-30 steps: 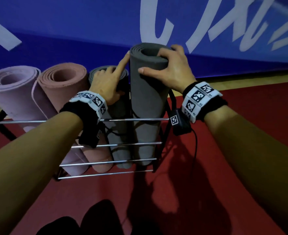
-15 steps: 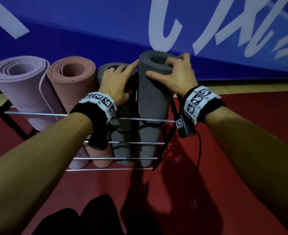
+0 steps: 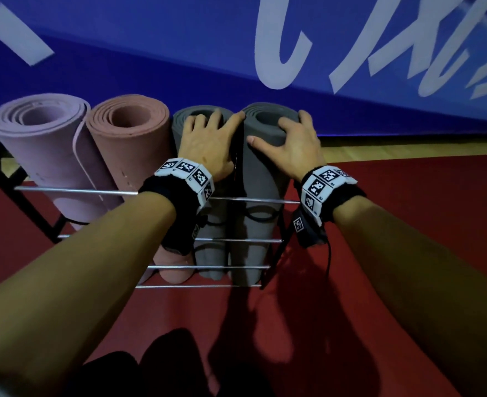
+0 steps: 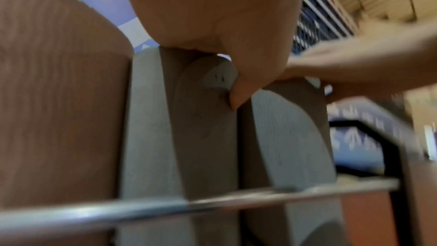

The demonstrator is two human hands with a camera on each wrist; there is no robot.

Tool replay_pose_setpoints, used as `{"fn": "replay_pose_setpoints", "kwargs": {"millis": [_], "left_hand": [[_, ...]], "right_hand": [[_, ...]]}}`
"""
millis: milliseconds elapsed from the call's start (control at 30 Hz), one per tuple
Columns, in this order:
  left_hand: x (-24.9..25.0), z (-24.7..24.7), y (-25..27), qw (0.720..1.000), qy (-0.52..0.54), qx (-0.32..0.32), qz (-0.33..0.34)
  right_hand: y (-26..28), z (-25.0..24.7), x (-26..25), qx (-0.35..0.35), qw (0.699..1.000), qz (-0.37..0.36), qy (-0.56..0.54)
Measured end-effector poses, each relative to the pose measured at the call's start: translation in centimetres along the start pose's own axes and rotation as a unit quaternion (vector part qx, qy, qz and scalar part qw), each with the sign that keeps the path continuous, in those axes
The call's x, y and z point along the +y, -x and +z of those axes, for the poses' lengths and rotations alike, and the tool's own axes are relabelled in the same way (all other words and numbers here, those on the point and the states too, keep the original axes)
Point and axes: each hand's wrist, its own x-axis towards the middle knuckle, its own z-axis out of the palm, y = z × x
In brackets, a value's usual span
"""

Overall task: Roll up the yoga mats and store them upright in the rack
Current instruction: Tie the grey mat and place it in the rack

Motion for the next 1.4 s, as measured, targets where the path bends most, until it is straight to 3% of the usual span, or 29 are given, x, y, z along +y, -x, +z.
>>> {"fn": "replay_pose_setpoints", "kwargs": {"millis": [267, 433, 567, 800, 967, 1067, 1167, 1400], "left_hand": [[1.6, -2.7, -1.7, 0.995, 0.062, -0.079, 0.004], [0.4, -0.5, -0.8, 0.999, 0.041, -0.007, 0.028], [-0.1, 0.2, -0.6, 0.999, 0.033, 0.015, 0.035], [1.2, -0.1, -0.1, 1.000, -0.016, -0.005, 0.026], [1.2, -2.4, -1.2, 0.994, 0.078, -0.072, 0.017], [1.4, -2.7, -1.4, 0.989, 0.135, -0.062, -0.002], [1.8, -2.3, -1.5, 0.983, 0.175, -0.050, -0.025], [2.9, -1.0, -0.5, 0.994, 0.102, -0.024, -0.014]], "right_hand": [[-0.6, -2.2, -1.3, -0.054, 0.998, 0.043, 0.010], [0.9, -1.1, -1.6, -0.038, 0.998, 0.054, 0.023], [0.9, -0.5, -2.1, -0.027, 0.997, 0.061, 0.031], [0.8, -1.0, -1.5, -0.044, 0.998, 0.040, 0.027], [-1.0, -2.4, -1.6, -0.012, 0.992, 0.088, -0.090], [-1.9, -2.8, -0.8, -0.038, 0.979, 0.142, -0.141], [-1.9, -2.6, -0.3, -0.039, 0.983, 0.140, -0.109], [-0.6, -1.9, -0.3, -0.013, 0.988, 0.135, -0.074]]}}
